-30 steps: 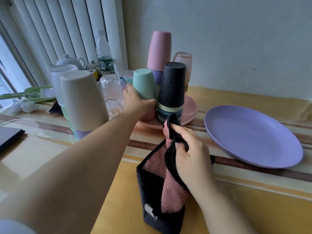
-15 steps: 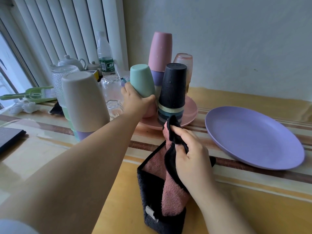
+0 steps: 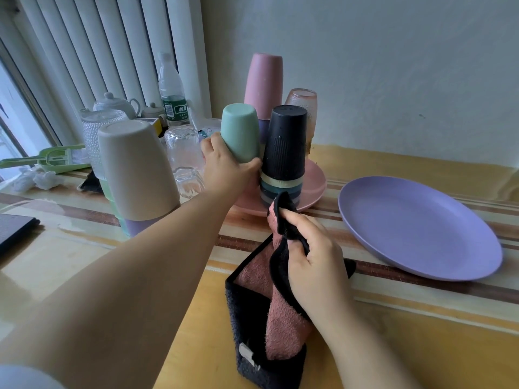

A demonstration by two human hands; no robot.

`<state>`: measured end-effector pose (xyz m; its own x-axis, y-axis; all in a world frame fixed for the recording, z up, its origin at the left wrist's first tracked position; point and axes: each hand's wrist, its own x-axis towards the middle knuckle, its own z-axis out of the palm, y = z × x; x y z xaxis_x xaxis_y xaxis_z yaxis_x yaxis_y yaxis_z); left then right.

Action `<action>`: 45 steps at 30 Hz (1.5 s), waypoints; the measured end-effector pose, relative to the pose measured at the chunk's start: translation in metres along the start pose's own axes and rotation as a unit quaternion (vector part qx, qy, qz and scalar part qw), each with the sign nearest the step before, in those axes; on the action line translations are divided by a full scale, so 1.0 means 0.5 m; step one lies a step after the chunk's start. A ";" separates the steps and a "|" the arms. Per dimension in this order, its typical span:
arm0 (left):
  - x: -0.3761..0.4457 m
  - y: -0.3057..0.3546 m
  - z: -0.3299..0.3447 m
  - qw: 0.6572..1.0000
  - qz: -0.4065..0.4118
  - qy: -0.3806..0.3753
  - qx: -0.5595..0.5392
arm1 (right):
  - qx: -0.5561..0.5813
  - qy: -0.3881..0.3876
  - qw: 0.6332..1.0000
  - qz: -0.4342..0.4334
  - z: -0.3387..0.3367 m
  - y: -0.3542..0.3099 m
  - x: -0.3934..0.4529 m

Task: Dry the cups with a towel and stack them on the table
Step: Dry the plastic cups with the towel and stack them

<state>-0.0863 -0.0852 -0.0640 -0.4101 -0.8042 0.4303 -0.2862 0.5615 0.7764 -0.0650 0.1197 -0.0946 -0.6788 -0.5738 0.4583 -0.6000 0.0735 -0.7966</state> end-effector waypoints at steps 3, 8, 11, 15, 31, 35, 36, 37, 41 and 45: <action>0.003 -0.001 0.001 0.999 -0.017 -0.006 -0.027 | 0.002 -0.001 1.000 -0.003 0.001 0.000 0.000; -0.003 -0.015 0.000 0.999 -0.021 -0.024 -0.008 | -0.002 -0.001 1.000 -0.009 0.004 0.001 0.000; -0.007 -0.021 0.001 1.000 -0.017 -0.024 0.002 | -0.004 -0.001 1.000 -0.012 0.006 0.002 0.000; -0.012 -0.020 0.003 1.000 0.010 -0.016 0.020 | -0.001 0.001 1.000 -0.015 0.008 0.003 0.000; -0.009 0.016 -0.018 0.997 0.032 0.030 -0.069 | 0.011 -0.002 1.000 -0.015 0.008 -0.002 -0.003; -0.004 0.037 -0.037 0.992 0.060 0.054 -0.097 | 0.015 -0.019 1.000 0.001 0.006 -0.001 -0.002; -0.005 0.046 -0.045 0.991 0.066 0.059 -0.101 | 0.012 -0.022 1.000 0.003 0.006 -0.001 -0.002; -0.009 0.053 -0.054 0.990 0.074 0.063 -0.106 | 0.011 -0.024 1.000 0.007 0.005 0.000 -0.001; -0.063 0.065 -0.097 0.988 0.097 0.045 -0.114 | 0.015 -0.030 0.999 0.033 0.000 -0.002 0.000; -0.172 0.073 -0.131 0.993 0.038 -0.021 -0.108 | 0.055 0.014 0.997 0.056 -0.006 -0.008 0.006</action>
<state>-0.0050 -0.0082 -0.0424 -0.4600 -0.7501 0.4751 -0.0627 0.5612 0.8253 -0.0659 0.1204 -0.0890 -0.7520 -0.5434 0.3730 -0.4698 0.0449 -0.8816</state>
